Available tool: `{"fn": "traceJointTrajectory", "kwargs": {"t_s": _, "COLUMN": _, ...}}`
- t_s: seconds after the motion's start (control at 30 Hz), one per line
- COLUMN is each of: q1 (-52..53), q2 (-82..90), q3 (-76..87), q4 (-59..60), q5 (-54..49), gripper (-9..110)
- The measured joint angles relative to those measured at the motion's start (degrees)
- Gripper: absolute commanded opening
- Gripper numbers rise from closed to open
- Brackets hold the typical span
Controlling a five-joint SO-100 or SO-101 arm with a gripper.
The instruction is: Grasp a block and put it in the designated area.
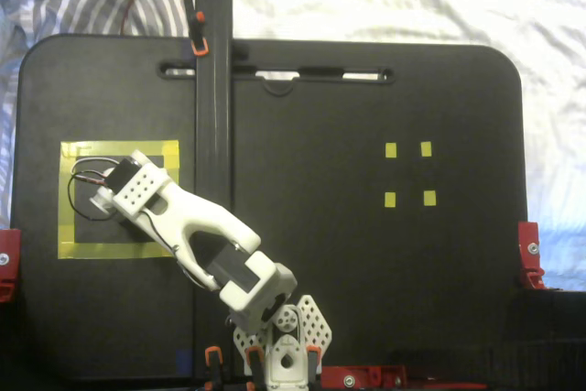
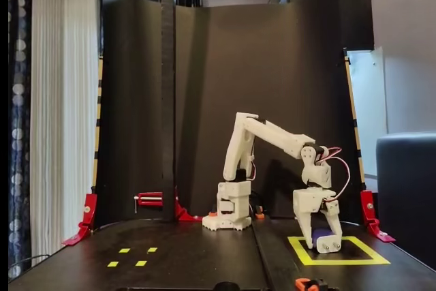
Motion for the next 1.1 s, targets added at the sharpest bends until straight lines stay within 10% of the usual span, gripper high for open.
{"fn": "traceJointTrajectory", "kwargs": {"t_s": 1.1, "q1": 1.5, "q2": 1.8, "q3": -4.5, "q4": 9.1, "q5": -1.2, "gripper": 40}}
